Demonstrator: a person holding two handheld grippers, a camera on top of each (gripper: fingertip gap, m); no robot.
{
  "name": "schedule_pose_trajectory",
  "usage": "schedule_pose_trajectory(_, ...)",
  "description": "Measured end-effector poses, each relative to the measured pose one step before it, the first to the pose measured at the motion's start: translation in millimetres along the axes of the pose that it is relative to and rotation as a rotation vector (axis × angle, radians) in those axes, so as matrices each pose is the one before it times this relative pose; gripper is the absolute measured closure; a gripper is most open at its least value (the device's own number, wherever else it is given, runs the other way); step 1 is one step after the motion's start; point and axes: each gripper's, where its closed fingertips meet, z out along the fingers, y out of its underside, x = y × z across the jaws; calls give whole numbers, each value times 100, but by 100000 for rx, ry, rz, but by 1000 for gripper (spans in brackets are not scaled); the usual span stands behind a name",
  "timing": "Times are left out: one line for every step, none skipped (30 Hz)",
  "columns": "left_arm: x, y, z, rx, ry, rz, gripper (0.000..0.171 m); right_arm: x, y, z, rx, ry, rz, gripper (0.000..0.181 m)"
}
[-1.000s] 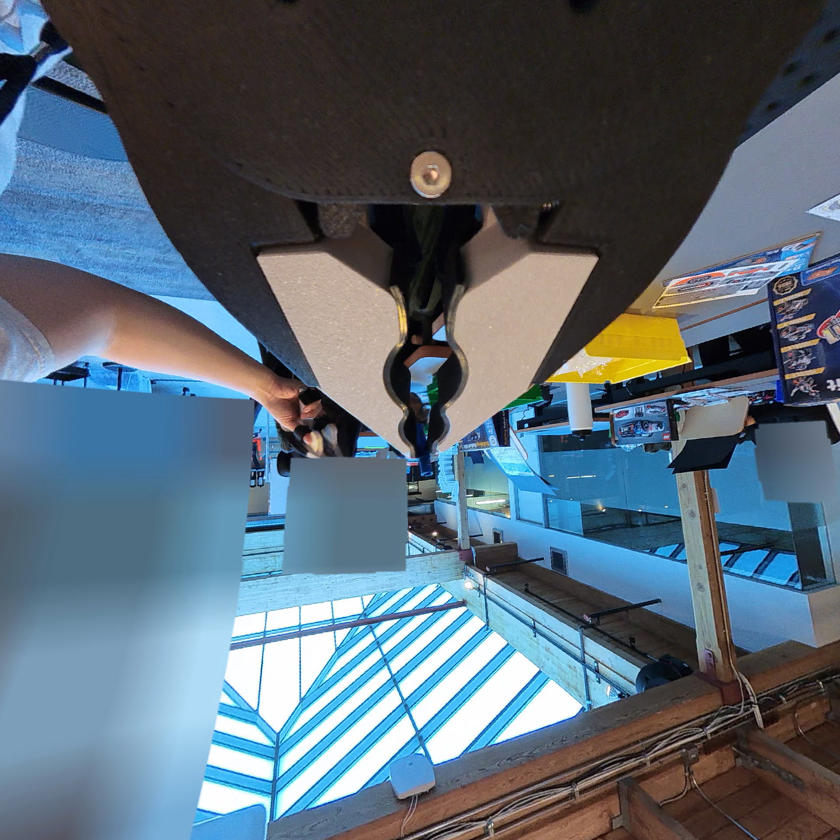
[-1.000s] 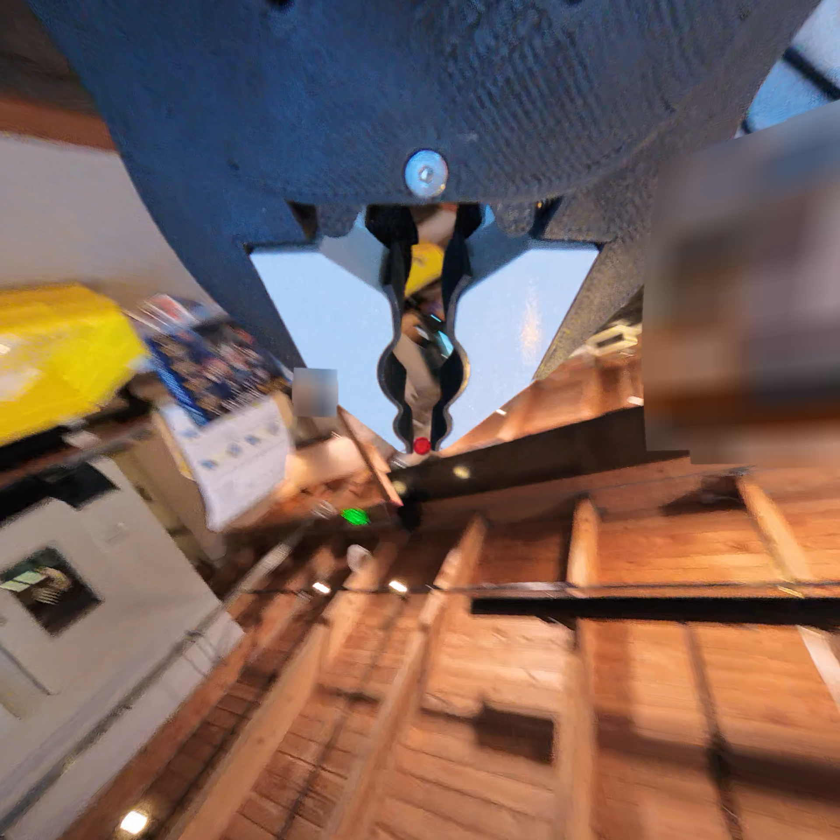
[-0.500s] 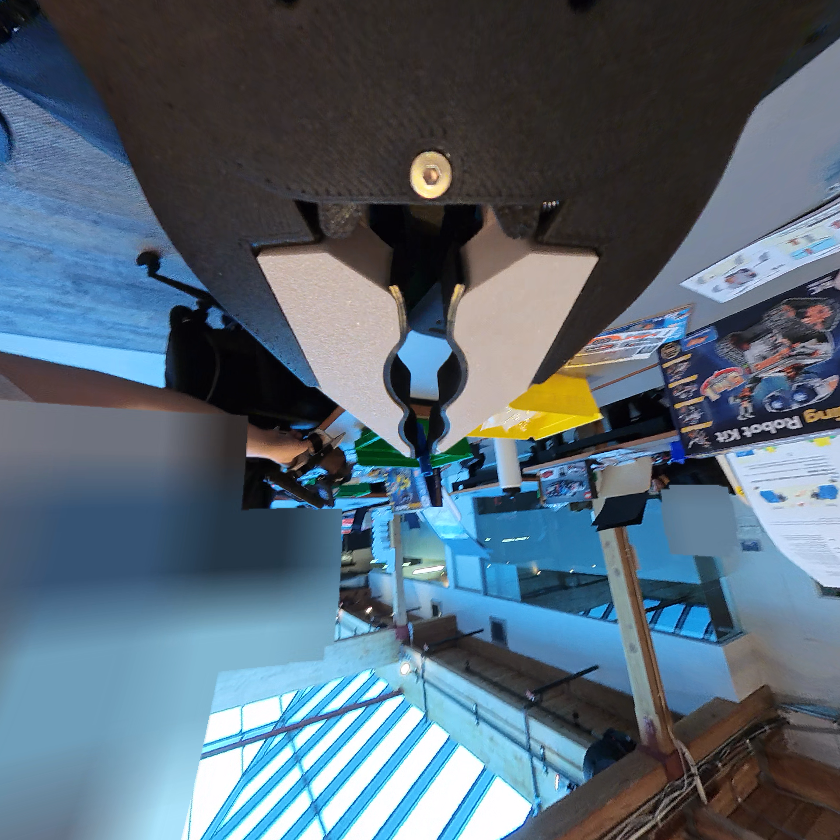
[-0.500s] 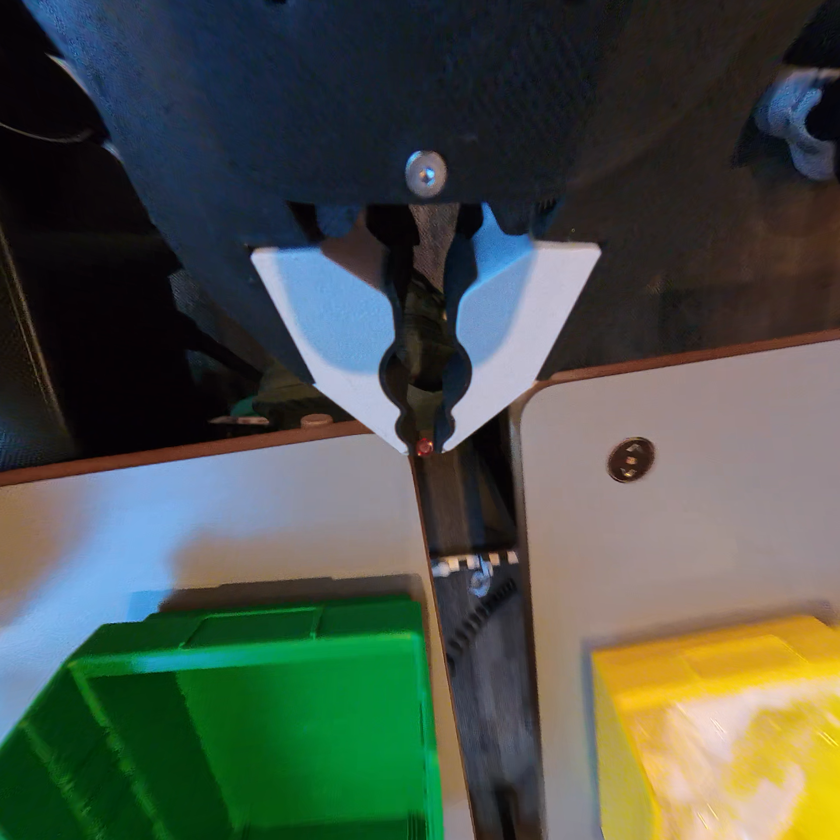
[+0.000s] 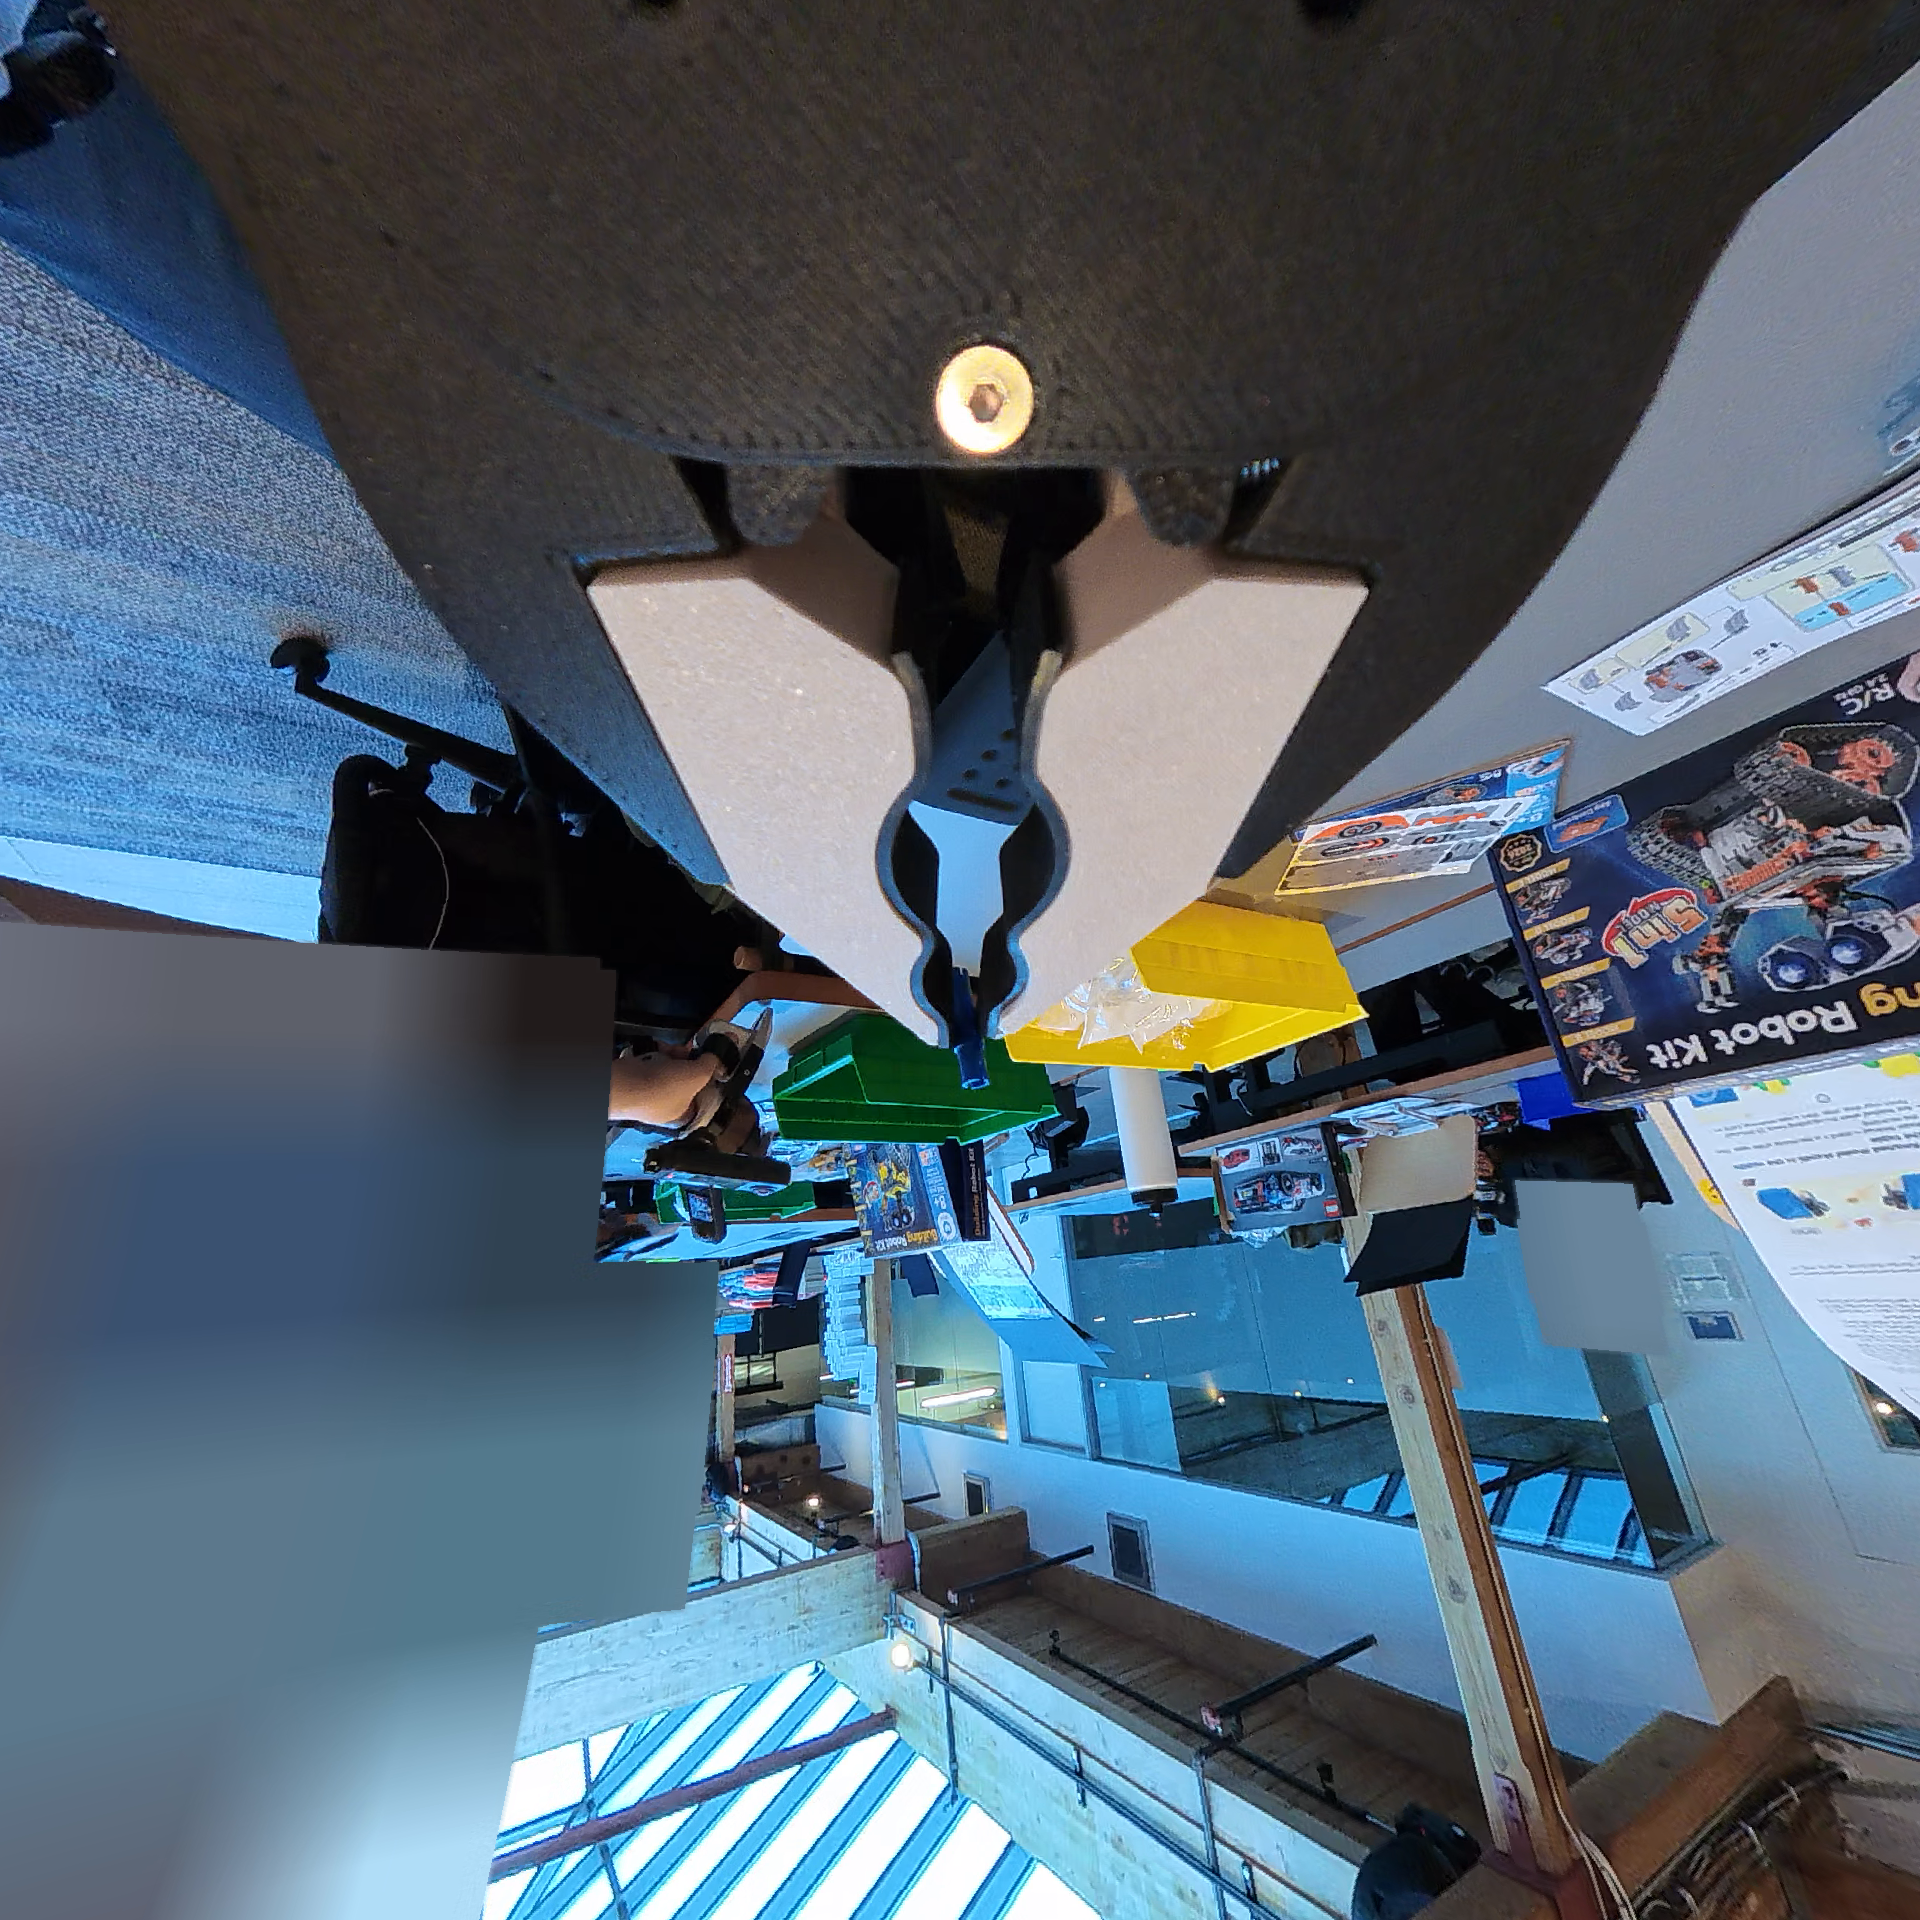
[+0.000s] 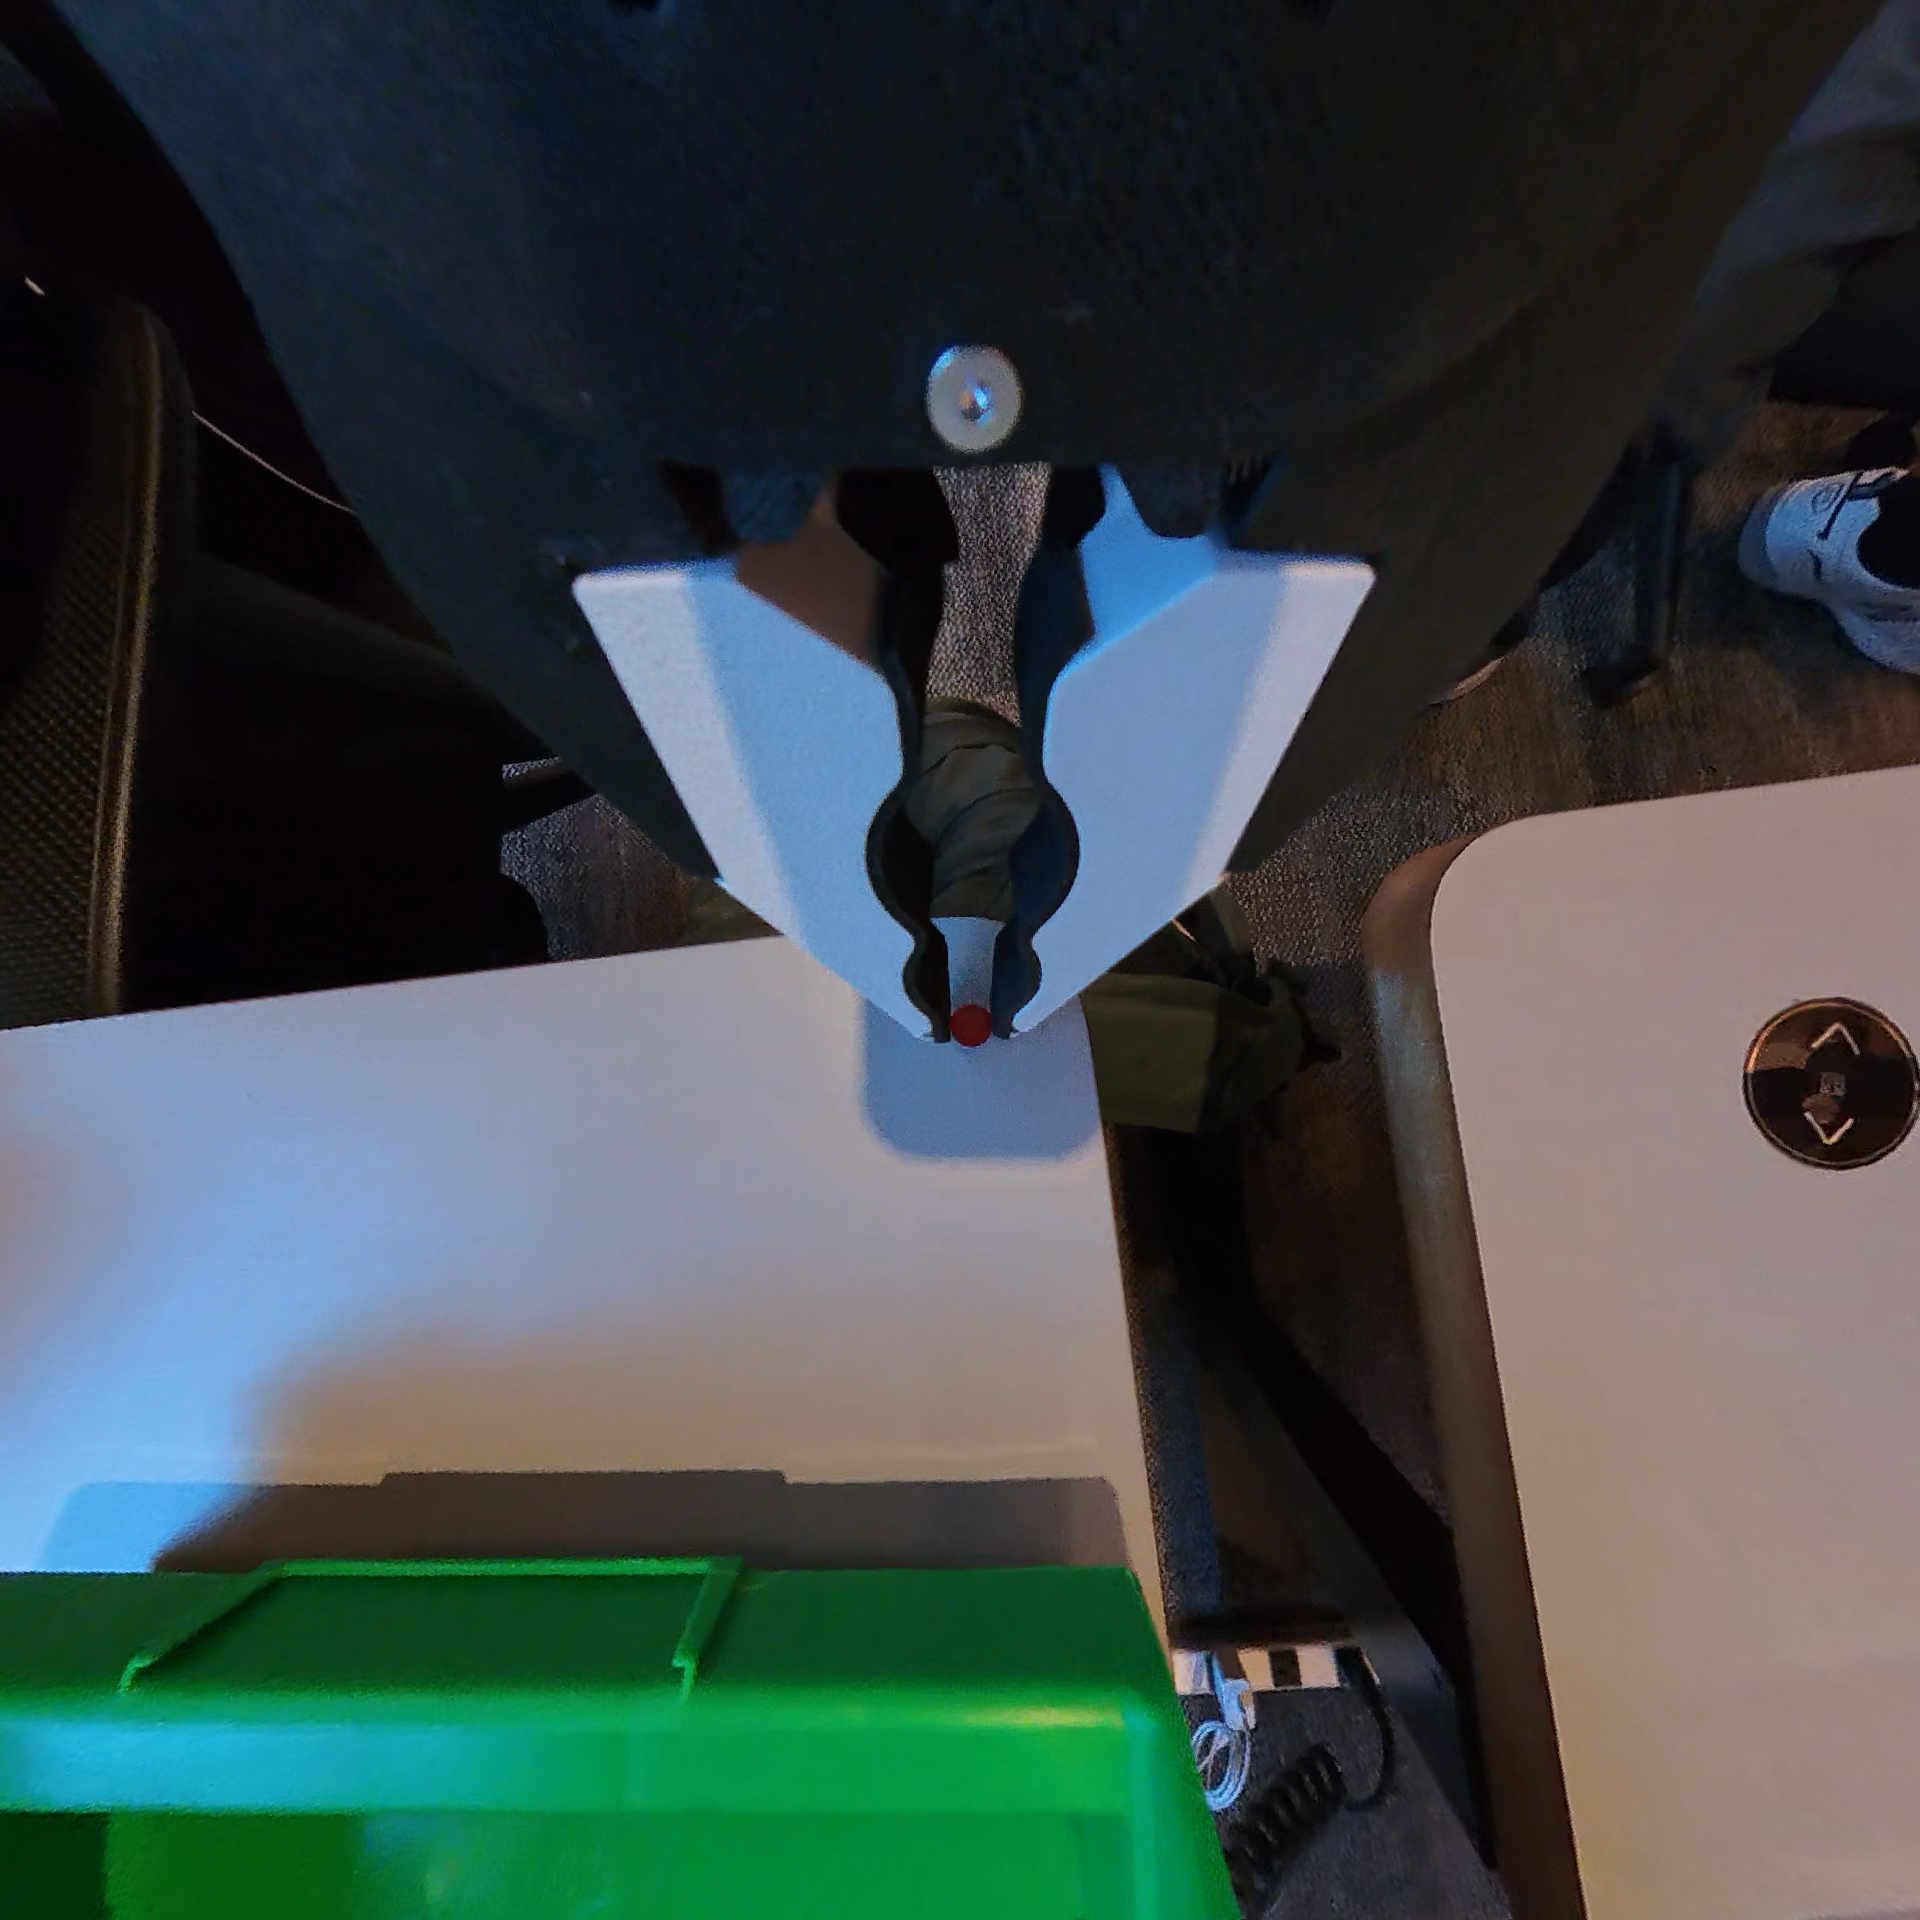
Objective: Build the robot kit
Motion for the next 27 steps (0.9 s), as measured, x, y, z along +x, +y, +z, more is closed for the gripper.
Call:
schedule_pose_trajectory(-10,86,76,-169,78,-218,169,-57,-42,118,-35,-605,-197,173)
schedule_pose_trajectory(11,79,68,-154,63,-148,169,-164,-20,128,-21,-1252,272,173)
schedule_pose_trajectory(-3,79,54,-172,-12,-21,169,-59,-134,50,576,-583,504,173)
schedule_pose_trajectory(-3,61,40,-217,-75,55,169,-2,-68,28,61,-91,-143,173)
schedule_pose_trajectory(-3,34,16,-142,-70,49,169,-22,-63,32,208,-2,-777,173)
schedule_pose_trajectory(-9,-6,0,-29,-62,-5,169,-2,-54,16,146,138,-590,173)
schedule_pose_trajectory(-11,-25,-17,9,-87,2,169,74,-38,10,140,385,-49,171)
schedule_pose_trajectory(-24,-63,-31,33,-134,104,169,60,-61,0,296,99,82,166)
schedule_pose_trajectory(-14,-78,-48,29,-168,234,169,20,-20,-12,216,-240,94,162)
schedule_pose_trajectory(-16,-93,-62,32,-212,368,169,-40,-83,-54,786,-707,-144,162)
schedule_pose_trajectory(-33,-101,-91,49,-284,466,169,-108,-316,-169,2501,-931,-636,162)
schedule_pose_trajectory(-54,-99,-106,90,-349,408,169,94,-413,-324,3307,527,-571,162)
schedule_pose_trajectory(-58,-108,-114,150,-299,186,169,203,-447,-427,3418,1105,-309,162)
schedule_pose_trajectory(-71,-80,-116,128,-200,2,169,31,-432,-456,3393,135,-270,162)
schedule_pose_trajectory(-70,-71,-132,108,-215,64,169,22,-342,-547,3035,414,-363,162)
schedule_pose_trajectory(-92,-75,-131,191,-347,255,169,75,-304,-583,3193,1371,-1031,162)
schedule_pose_trajectory(-100,-38,-149,255,-457,289,169,87,-219,-571,3066,1725,-1416,163)
schedule_pose_trajectory(-128,33,-105,152,-441,41,169,57,-30,-502,2172,1900,-1597,163)
schedule_pose_trajectory(-143,119,-59,-31,-306,-404,169,-27,126,-408,1515,1601,-1827,164)
schedule_pose_trajectory(-109,147,-20,-76,-36,-861,169,-183,178,-326,1220,766,-1865,164)
schedule_pose_trajectory(-66,115,0,149,203,-1148,169,-192,202,-256,989,631,-1580,164)
schedule_pose_trajectory(34,61,-16,552,360,-1115,169,-161,240,-227,677,645,-1246,163)
schedule_pose_trajectory(47,77,-64,601,71,-576,169,-197,195,-276,1106,699,-872,163)
schedule_pose_trajectory(7,213,-109,93,-439,-13,169,-350,17,-383,2374,340,-582,164)
schedule_pose_trajectory(-41,351,-122,-537,-602,-11,169,-487,-46,-466,2952,-10,-407,164)
schedule_pose_trajectory(-59,437,-123,-1001,-461,-352,169,-532,-13,-525,2818,118,-691,164)
schedule_pose_trajectory(-87,444,-128,-1029,-312,-623,169,-613,89,-530,2360,-160,-767,164)
